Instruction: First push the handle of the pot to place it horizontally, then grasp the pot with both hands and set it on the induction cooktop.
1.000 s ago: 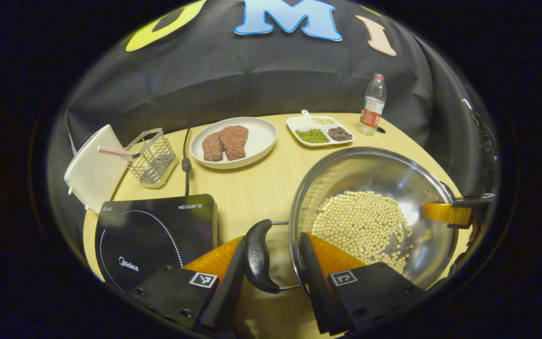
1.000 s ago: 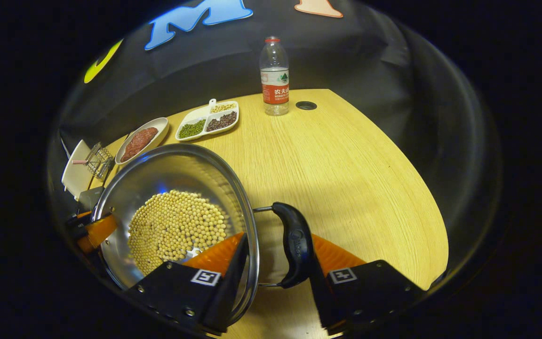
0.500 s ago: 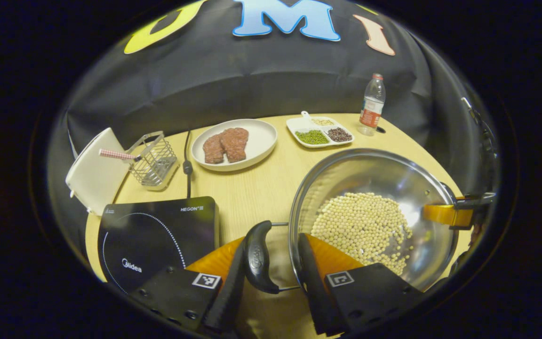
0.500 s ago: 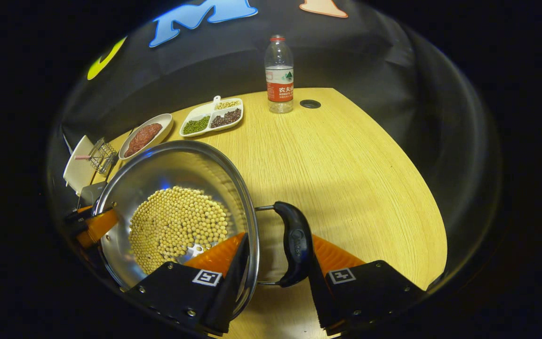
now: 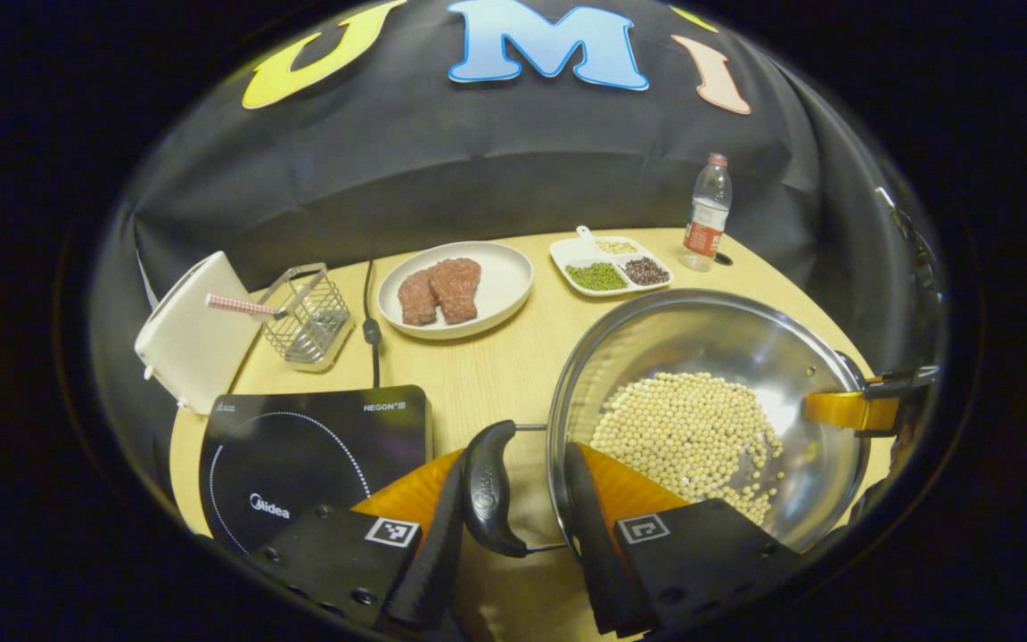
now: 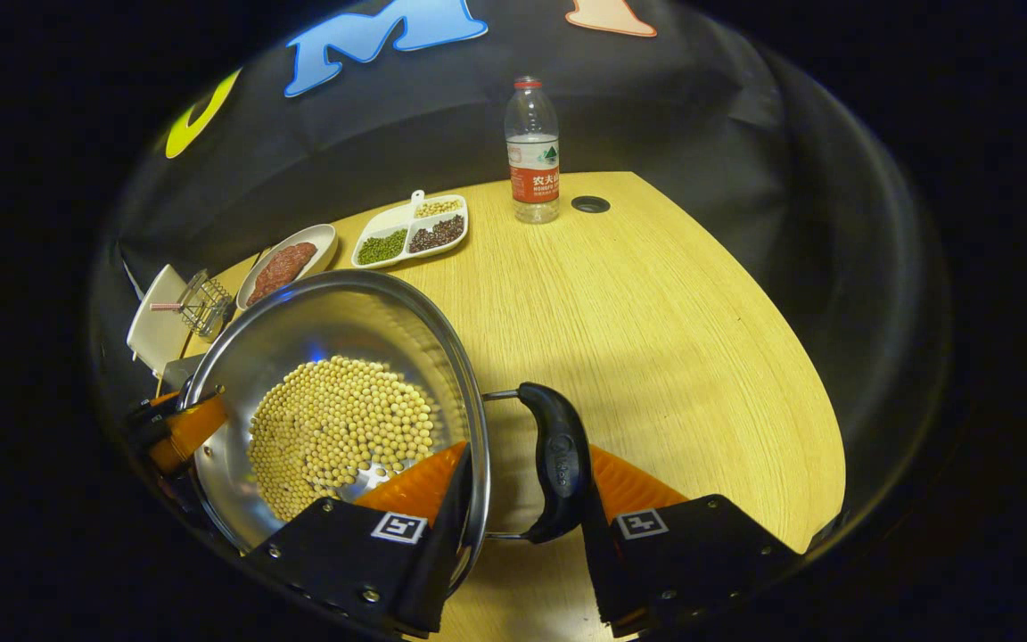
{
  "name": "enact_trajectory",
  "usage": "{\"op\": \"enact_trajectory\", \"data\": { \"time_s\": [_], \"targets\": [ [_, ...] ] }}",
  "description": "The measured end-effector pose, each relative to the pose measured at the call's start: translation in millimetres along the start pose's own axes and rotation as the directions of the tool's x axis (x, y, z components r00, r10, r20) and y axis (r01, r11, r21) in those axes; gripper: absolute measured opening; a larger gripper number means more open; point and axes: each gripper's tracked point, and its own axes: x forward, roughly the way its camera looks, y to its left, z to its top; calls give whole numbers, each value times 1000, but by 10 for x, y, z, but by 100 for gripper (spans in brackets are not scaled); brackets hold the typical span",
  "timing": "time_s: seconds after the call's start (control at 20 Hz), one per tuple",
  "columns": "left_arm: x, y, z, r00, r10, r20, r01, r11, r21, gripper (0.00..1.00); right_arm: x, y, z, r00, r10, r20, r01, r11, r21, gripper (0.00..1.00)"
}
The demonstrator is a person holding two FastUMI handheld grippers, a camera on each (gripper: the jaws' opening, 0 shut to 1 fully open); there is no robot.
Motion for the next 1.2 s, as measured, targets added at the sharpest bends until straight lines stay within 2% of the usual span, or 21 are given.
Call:
{"op": "enact_trajectory", "data": {
  "time_s": [0.35, 0.4, 0.55, 0.6, 0.7, 0.75, 0.8, 0.85, 1.05, 1.1, 1.2],
  "targets": [
    [-328, 125, 147, 999, 1, 39, -1, 1000, -17, 63, -259, 135, 73, 1000, 8, 13, -8, 1000, -11, 63],
    [-361, 159, 154, 999, 2, 41, -1, 1000, -22, 66, -313, 168, 74, 1000, 7, 13, -6, 1000, -20, 63],
    [-484, 272, 170, 999, 3, 50, -2, 1000, -28, 66, -418, 280, 70, 1000, 9, 14, -9, 1000, -25, 63],
    [-524, 317, 173, 998, 4, 55, -2, 1000, -28, 63, -487, 321, 62, 1000, 11, 14, -10, 1000, -25, 62],
    [-619, 397, 198, 998, 4, 64, -2, 1000, -27, 66, -584, 402, 66, 1000, 11, 21, -10, 1000, -25, 62],
    [-661, 452, 199, 998, 4, 69, -2, 1000, -28, 63, -621, 449, 57, 1000, 11, 24, -10, 1000, -26, 62],
    [-692, 512, 200, 997, 5, 74, -2, 1000, -30, 70, -658, 507, 52, 1000, 10, 24, -9, 1000, -27, 63],
    [-725, 569, 198, 997, 5, 74, -3, 999, -33, 66, -675, 560, 54, 1000, 9, 24, -9, 1000, -26, 63],
    [-879, 779, 213, 996, 14, 85, -10, 999, -39, 66, -759, 805, 29, 1000, 16, 27, -15, 999, -31, 62],
    [-907, 843, 205, 996, 16, 84, -12, 999, -42, 70, -784, 867, 27, 999, 17, 28, -16, 999, -34, 62],
    [-961, 986, 194, 996, 21, 88, -17, 999, -52, 70, -823, 998, 8, 999, 20, 30, -18, 999, -42, 63]
  ]
}}
